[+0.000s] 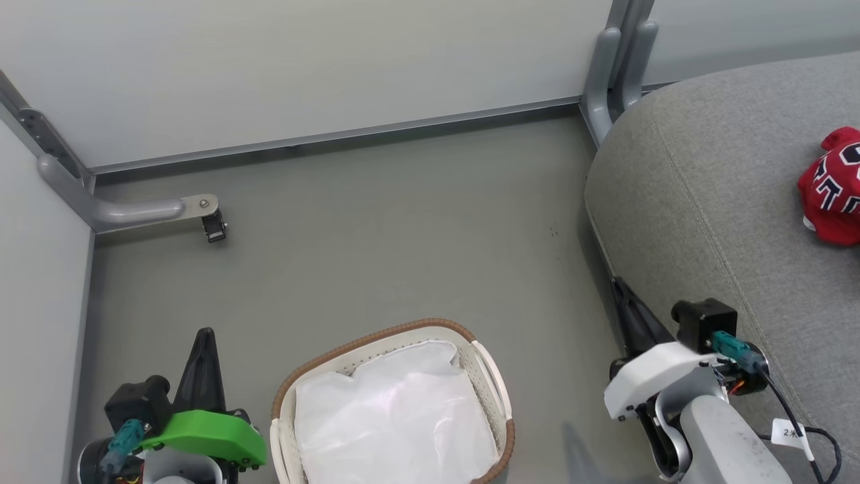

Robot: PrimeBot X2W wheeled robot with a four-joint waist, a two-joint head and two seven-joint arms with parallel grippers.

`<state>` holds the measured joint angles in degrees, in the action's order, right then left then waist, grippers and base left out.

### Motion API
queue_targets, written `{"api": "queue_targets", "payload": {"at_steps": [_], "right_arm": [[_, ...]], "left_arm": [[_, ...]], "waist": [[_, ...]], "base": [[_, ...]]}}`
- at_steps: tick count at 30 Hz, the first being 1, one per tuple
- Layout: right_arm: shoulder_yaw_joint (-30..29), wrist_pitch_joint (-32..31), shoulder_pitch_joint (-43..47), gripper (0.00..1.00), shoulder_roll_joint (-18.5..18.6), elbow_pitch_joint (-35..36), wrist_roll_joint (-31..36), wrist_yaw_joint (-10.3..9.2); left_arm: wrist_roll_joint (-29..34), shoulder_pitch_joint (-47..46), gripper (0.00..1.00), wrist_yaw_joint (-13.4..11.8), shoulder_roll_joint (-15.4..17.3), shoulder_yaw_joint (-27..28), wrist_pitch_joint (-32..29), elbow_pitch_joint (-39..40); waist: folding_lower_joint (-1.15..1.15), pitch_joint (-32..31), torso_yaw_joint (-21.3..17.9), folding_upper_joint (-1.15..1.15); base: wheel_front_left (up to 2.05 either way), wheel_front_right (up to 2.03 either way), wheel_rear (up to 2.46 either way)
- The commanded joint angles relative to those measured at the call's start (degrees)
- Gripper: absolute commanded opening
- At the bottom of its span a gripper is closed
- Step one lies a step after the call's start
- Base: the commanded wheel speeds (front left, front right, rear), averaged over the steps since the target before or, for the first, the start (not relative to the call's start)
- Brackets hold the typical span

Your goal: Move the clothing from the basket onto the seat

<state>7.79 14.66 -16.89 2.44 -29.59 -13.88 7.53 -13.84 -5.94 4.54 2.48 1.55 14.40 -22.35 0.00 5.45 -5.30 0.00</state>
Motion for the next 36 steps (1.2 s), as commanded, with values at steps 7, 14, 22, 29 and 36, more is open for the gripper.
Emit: {"api": "queue_targets", "payload": {"at_steps": [7,14,22,29,36], "right_arm": [[-1.8,-2.3,0.2,0.00,0.1,2.4,-9.0,-0.01],[-3.0,-4.2,1.3,0.00,0.2,3.8,-15.9,-0.01],[-4.3,-6.1,2.4,0.00,0.2,5.2,-23.0,-0.01],[-5.3,-7.7,3.2,0.00,0.2,6.3,-28.7,-0.02],[-6.3,-9.1,4.0,0.00,0.3,7.3,-34.1,-0.02]], "left_arm": [[-8.8,-0.7,0.00,0.4,0.2,0.9,-2.4,1.4],[-15.8,-0.5,0.00,0.6,0.2,1.1,-4.1,2.4],[-22.9,-0.4,0.00,0.9,0.2,1.5,-5.9,3.2],[-28.7,-0.4,0.00,1.1,0.3,1.8,-7.4,3.7],[-34.0,-0.4,0.00,1.4,0.3,2.2,-8.9,4.2]], "waist": [[0.00,-0.3,0.3,0.00],[0.00,-0.6,0.6,0.00],[0.00,-1.0,1.0,0.00],[0.00,-1.2,1.3,0.00],[0.00,-1.5,1.6,0.00]], "base": [[0.00,0.00,0.00],[0.00,0.00,0.00],[0.00,0.00,0.00],[0.00,0.00,0.00],[0.00,0.00,0.00]]}}
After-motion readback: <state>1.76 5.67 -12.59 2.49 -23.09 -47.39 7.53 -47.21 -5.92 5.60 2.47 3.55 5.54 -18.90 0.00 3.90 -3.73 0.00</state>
